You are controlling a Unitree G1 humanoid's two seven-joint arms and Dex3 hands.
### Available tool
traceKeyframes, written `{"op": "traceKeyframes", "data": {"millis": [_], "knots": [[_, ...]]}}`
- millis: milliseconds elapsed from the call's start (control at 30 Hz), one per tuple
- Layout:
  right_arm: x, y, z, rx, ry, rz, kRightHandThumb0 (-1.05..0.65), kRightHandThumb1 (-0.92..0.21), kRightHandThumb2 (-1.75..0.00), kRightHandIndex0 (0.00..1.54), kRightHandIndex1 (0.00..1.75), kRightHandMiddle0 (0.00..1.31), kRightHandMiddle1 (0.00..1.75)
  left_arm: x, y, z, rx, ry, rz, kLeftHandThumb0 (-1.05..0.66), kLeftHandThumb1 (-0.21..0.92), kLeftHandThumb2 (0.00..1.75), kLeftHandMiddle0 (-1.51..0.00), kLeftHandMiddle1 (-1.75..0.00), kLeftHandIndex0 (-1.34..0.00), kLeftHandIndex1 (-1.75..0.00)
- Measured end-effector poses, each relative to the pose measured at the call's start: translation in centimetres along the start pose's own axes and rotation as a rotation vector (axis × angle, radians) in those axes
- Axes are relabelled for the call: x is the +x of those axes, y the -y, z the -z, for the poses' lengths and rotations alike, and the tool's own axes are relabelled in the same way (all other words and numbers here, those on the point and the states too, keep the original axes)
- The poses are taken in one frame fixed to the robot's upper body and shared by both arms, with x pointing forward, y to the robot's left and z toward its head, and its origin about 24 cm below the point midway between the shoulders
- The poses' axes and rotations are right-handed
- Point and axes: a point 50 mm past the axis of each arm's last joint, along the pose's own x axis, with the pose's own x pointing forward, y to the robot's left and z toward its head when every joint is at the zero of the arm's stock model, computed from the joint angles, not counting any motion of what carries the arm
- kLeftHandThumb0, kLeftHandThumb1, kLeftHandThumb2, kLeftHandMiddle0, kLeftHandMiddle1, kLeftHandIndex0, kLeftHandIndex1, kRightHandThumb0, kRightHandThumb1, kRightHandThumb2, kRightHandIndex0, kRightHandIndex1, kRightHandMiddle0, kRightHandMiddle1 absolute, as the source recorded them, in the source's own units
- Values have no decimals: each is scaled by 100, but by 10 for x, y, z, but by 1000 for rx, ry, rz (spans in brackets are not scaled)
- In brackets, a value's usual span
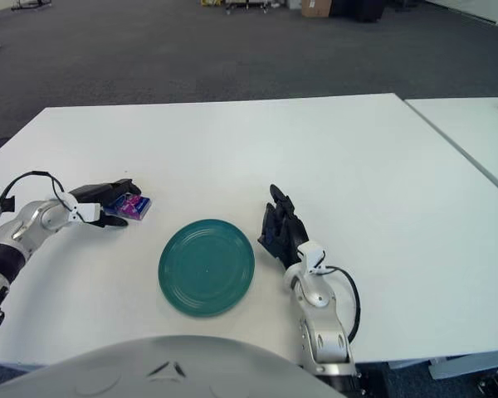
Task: Put the gum into the plate.
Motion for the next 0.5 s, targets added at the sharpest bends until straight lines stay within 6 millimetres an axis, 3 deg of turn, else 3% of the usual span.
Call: {"op": "traceKeyframes", "data": {"millis": [200, 267, 333, 500], "knots": [[-1, 2, 1, 9, 3, 12, -75, -92, -97, 9, 1, 0, 27, 3, 1, 7, -3, -48, 43, -22, 39, 87, -44, -12, -22, -116], [-2, 3, 1, 12, 4, 17, -74, -92, -97, 8, 0, 0, 27, 4, 0, 6, 3, -48, 60, -17, 35, 95, -34, -45, -23, -119], [-3, 4, 1, 13, 6, 23, -74, -92, -96, 8, 0, 0, 28, 4, 0, 6, 6, -49, 68, -12, 34, 101, -27, -65, -20, -124], [-4, 6, 1, 13, 13, 30, -74, -92, -95, 9, 0, 0, 29, 4, -1, 5, 12, -44, 71, -6, 33, 109, -24, -96, -16, -132]]}}
